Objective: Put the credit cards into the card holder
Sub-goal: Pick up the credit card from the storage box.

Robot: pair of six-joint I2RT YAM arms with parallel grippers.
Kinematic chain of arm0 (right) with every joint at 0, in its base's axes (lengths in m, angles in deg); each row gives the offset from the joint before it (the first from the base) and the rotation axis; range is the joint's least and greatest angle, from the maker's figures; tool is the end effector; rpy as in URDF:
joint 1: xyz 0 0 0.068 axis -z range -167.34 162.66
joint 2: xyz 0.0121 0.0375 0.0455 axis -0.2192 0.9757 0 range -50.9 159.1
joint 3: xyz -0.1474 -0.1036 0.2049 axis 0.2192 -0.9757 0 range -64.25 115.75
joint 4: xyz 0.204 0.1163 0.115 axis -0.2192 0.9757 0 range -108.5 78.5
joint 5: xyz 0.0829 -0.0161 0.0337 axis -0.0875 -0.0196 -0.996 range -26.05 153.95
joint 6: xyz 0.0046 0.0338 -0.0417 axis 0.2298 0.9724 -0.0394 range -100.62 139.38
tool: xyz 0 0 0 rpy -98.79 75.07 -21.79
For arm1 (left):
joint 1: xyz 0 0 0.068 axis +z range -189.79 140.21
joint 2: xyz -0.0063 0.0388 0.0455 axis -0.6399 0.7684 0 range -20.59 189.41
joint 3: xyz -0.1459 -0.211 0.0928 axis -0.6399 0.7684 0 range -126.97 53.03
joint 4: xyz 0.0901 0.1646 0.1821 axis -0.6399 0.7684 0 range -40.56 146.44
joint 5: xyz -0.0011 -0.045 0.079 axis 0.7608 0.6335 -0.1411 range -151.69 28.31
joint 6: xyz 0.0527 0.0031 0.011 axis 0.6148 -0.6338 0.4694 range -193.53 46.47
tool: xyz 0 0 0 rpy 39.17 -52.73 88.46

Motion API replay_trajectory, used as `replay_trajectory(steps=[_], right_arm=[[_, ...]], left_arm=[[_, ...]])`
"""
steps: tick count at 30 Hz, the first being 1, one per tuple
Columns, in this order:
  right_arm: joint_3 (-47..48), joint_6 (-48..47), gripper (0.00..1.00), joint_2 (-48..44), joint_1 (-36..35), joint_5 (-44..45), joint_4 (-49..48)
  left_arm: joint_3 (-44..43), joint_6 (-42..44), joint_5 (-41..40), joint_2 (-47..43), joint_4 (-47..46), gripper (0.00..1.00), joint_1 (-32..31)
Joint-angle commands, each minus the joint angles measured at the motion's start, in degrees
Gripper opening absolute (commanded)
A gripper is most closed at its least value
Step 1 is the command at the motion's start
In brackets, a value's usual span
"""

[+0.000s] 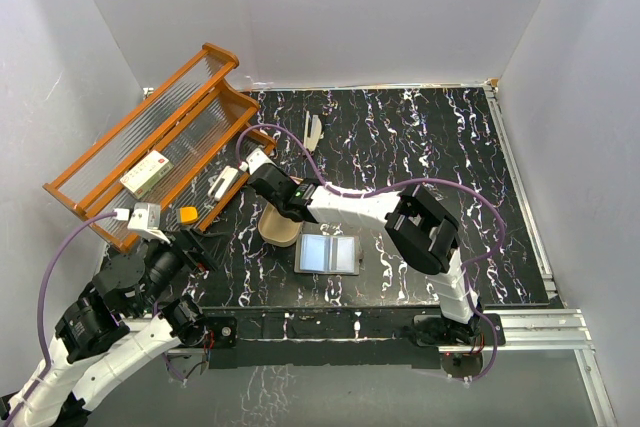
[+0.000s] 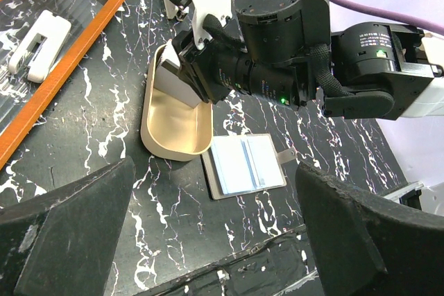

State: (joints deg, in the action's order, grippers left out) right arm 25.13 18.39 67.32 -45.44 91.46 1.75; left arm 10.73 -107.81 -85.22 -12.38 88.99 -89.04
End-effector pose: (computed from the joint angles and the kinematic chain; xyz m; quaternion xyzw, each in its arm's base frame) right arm 0.2557 0.3799 0.2008 -0.3765 0.8327 -0.0334 0.4046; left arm 0.0331 -0.0166 0.3281 -0.0416 0.7361 -0.3262 0.5916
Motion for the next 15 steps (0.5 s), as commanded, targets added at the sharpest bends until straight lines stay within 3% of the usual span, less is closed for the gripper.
replay_trajectory(steps=[1,15], right_arm=[[3.1,-0.3,0.20,-3.2,0.5,1.9,-0.8],[3.5,-0.1,0.13,-4.0,0.4,1.1,-0.6]], left_arm=[[0.3,0.3,-0.9,0.8,0.0,0.99,-0.1],[0.4,0.3,-1.1,0.8,0.0,0.99,-0.1]])
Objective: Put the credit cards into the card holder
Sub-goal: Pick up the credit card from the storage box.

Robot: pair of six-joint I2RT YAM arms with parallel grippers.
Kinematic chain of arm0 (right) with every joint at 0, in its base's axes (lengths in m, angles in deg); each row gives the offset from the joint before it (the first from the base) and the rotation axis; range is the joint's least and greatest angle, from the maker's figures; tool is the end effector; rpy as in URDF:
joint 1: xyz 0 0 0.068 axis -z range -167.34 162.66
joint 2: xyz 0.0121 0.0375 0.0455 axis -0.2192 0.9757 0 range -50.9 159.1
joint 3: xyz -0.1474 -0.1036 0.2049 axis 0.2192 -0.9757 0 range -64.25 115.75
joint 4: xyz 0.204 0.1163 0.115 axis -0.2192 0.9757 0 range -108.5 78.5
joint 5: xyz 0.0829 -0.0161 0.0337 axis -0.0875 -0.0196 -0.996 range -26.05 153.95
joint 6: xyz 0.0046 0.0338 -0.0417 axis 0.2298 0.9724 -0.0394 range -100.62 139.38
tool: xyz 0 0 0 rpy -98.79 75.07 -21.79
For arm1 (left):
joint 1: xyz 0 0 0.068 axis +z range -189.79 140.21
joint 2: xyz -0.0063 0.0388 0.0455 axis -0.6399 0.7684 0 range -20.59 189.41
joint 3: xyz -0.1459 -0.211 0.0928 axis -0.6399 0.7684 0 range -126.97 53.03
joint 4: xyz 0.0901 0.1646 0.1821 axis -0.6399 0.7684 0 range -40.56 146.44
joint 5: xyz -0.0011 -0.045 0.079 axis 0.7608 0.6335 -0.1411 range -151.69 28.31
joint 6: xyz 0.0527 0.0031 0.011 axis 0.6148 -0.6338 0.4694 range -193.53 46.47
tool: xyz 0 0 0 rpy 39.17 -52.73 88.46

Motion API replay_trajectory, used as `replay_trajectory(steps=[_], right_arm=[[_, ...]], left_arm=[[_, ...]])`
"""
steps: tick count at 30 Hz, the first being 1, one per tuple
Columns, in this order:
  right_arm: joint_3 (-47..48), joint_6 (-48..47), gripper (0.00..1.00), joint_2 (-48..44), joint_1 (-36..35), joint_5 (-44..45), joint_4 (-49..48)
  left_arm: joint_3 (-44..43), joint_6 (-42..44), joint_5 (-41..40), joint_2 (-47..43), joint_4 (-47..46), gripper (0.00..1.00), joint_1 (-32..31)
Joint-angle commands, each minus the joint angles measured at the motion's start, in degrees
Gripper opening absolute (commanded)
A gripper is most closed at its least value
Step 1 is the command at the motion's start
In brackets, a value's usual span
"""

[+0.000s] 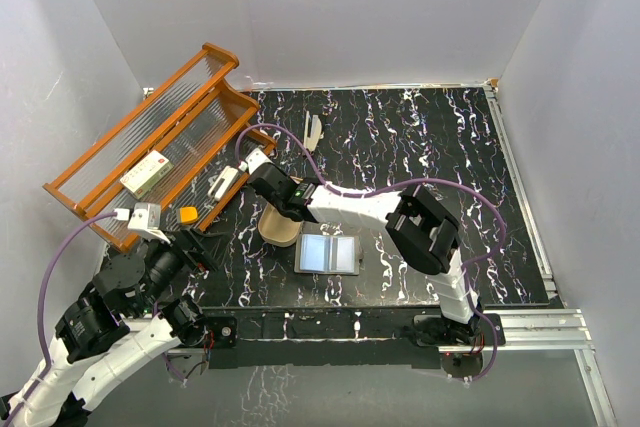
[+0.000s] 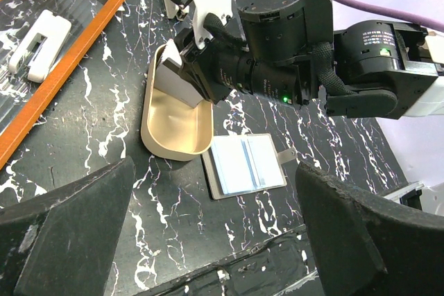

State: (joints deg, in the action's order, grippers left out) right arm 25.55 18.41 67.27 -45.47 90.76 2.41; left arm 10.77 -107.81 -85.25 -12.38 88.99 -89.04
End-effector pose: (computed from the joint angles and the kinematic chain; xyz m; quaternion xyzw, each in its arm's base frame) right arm 0.2553 0.3804 0.2025 -0.3797 0.8331 -0.0289 0.4012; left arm 0.0332 -0.0166 0.3279 -0.0417 0.7363 -0.3258 0.5915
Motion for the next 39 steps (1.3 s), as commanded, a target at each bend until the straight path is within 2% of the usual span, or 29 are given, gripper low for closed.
replay_trajectory(steps=[1,14,18,30,33,39], right_arm=[[3.1,-0.2,0.13,-4.1,0.4,1.8,-1.2],[3.9,0.3,0.08,-4.6,0.4,0.5,-0.3],[3.8,1.0,0.00,-5.3,0.4,-1.2,0.1],[2.8,2.1,0.00,-7.2,0.4,-3.5,0.4],[2.5,3.8,0.00,-8.4,0.4,-4.5,0.9],[-0.9,12.6,0.00,-13.3,0.4,-7.3,1.6]], left_arm=[[0.3,0.3,-1.0,0.8,0.0,0.99,-0.1],[0.3,0.3,-1.1,0.8,0.1,0.99,-0.1],[0.4,0.3,-1.1,0.8,0.1,0.99,-0.1],[0.5,0.2,-1.3,0.9,0.2,0.99,-0.1],[0.4,0.0,-1.8,1.2,0.5,0.99,-0.1],[0.0,-1.2,-3.8,2.2,1.6,0.99,-0.1]])
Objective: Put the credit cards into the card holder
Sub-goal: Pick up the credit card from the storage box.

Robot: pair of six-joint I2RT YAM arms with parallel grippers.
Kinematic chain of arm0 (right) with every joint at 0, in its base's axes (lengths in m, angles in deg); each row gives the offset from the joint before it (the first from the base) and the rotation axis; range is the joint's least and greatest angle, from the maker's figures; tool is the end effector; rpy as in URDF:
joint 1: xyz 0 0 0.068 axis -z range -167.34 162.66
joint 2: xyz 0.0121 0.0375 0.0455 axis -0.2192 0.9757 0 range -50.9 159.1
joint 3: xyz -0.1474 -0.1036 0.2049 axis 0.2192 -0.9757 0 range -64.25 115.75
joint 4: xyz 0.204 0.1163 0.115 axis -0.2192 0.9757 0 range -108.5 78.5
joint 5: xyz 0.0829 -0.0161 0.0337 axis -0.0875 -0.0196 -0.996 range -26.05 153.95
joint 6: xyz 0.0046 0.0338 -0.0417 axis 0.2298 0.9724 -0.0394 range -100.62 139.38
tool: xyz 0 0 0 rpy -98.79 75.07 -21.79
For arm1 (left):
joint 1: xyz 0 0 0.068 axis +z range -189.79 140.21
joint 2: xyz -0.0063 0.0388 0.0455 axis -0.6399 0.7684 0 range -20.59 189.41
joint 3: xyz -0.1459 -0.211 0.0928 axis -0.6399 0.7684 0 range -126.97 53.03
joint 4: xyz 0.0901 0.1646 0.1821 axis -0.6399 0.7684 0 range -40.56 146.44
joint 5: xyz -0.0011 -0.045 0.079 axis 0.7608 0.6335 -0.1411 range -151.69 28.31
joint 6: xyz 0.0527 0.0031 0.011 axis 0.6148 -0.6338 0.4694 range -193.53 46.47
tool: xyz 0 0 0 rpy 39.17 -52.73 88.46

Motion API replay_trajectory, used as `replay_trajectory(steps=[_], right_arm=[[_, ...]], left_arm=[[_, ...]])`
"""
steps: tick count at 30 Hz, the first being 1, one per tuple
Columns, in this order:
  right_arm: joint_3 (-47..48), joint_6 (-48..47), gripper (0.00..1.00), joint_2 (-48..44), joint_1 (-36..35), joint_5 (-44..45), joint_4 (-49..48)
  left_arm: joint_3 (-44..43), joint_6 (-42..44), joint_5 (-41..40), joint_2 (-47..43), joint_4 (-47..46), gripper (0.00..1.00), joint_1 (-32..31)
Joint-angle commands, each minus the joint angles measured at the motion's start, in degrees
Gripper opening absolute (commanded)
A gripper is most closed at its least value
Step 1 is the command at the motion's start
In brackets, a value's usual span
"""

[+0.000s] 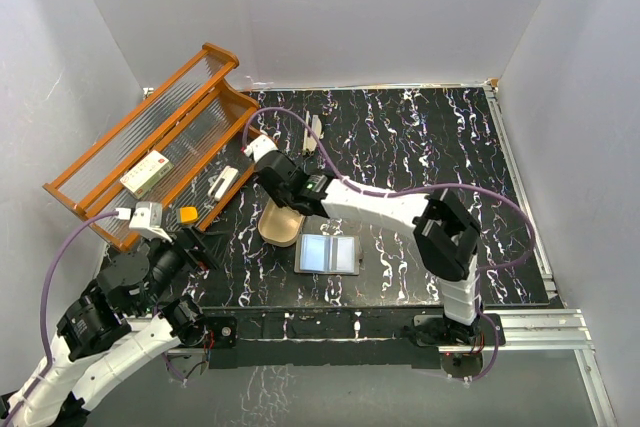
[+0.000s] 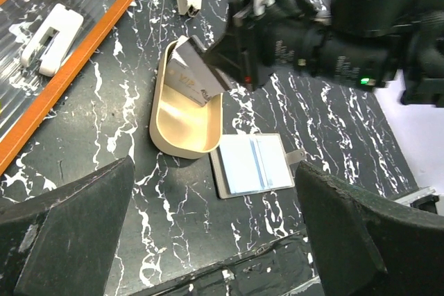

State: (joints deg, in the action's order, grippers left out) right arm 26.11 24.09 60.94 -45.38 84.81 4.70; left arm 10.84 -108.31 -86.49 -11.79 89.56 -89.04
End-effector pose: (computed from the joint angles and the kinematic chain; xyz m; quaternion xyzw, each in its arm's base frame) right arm 0.2460 0.3705 0.2493 -0.3450 0.8423 0.0547 0.4105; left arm 0.0350 -0.0177 0.3264 -0.0496 0.7421 -0.3152 0.5895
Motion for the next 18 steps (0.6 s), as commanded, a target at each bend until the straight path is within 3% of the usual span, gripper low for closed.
replay_trajectory(steps=[1,5,10,18], right_arm=[[-2.7,8.9,0.00,-8.1,0.3,-2.3,-1.1],[-8.0,16.3,0.00,-14.1,0.3,-4.7,-0.7],[-14.2,20.6,0.00,-21.5,0.3,-6.0,1.6],[-25.6,26.2,0.00,-32.0,1.1,-7.0,1.4]], left_arm=[[-0.1,-0.9,-2.8,1.8,1.1,0.99,-0.1],[0.0,-0.5,-2.4,2.5,0.7,0.99,-0.1],[0.5,2.4,3.5,5.5,-1.7,0.95,-0.1],[-2.0,3.0,12.5,21.4,-2.9,0.69,-0.1]])
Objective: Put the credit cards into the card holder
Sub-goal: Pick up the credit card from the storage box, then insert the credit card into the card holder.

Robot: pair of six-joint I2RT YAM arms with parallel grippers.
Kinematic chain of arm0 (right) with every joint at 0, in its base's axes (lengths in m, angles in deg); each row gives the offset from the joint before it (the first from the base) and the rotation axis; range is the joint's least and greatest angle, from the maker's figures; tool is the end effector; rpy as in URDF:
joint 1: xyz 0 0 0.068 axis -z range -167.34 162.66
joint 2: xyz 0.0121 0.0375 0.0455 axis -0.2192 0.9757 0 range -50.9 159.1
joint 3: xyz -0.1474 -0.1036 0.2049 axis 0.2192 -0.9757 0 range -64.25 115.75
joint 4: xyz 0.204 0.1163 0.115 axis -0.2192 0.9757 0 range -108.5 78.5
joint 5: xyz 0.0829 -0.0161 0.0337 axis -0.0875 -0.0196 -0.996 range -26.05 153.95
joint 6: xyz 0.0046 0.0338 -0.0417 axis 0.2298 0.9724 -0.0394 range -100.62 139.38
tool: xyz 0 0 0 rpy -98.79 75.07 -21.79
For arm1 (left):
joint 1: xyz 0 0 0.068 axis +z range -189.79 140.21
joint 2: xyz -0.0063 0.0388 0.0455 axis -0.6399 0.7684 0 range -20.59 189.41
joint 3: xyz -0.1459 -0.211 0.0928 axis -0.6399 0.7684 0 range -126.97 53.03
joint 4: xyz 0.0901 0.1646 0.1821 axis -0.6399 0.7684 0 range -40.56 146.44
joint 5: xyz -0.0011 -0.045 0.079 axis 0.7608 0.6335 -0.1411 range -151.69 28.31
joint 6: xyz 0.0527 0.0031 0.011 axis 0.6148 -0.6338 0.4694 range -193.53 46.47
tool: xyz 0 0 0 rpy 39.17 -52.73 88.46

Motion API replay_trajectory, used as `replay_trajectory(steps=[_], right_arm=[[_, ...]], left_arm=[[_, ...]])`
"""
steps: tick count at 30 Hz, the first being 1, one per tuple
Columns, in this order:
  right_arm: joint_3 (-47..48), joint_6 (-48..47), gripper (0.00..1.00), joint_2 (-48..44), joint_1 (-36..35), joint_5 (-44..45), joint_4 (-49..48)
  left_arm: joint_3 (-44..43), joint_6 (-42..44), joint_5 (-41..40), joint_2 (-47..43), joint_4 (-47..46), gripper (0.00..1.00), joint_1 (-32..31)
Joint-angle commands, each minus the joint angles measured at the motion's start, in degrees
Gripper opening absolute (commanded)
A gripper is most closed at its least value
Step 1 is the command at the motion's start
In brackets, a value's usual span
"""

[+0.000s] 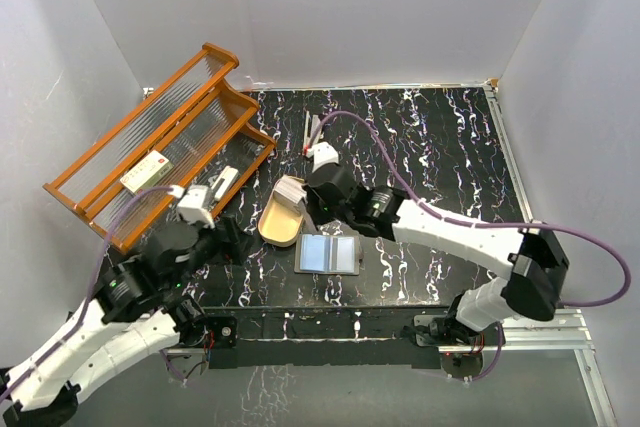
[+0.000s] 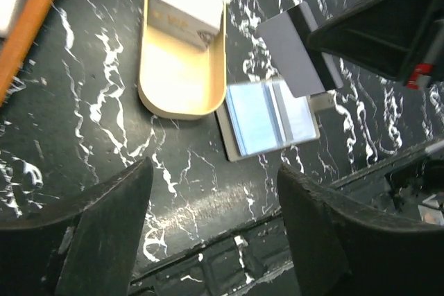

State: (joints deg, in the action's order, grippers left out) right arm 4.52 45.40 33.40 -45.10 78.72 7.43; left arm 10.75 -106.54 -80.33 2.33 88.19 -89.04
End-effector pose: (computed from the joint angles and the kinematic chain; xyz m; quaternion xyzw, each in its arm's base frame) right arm 0.1822 0.2720 0.2967 -0.1965 0.8840 0.1850 0.3817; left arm 0.0672 -0.0605 0.3184 0.0211 0.8105 -0.2757 0.5164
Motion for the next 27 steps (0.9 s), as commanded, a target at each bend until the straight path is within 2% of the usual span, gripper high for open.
replay_trajectory(steps=[1,8,13,17,27], right_arm=[[-5.4,5.6,0.00,-5.1,1.2,-1.6,-1.8],[-14.1,8.8,0.00,-9.2,5.1,-6.9,-5.6],[-20.9,11.8,0.00,-12.6,10.4,-14.2,-10.4],[-25.6,14.1,0.00,-14.4,12.2,-17.1,-14.2],[-30.5,20.0,0.00,-13.6,12.7,-16.0,-19.5]], left_arm=[[-2.2,1.2,8.2,10.3,-2.2,0.64,-0.1],[-0.2,0.6,17.5,20.0,-10.1,0.17,-0.1],[3.5,-1.4,22.3,24.2,-17.0,0.00,-0.1],[6.9,-2.8,23.5,27.0,-21.7,0.00,-0.1],[14.3,-3.7,21.3,29.4,-29.2,0.04,-0.1]])
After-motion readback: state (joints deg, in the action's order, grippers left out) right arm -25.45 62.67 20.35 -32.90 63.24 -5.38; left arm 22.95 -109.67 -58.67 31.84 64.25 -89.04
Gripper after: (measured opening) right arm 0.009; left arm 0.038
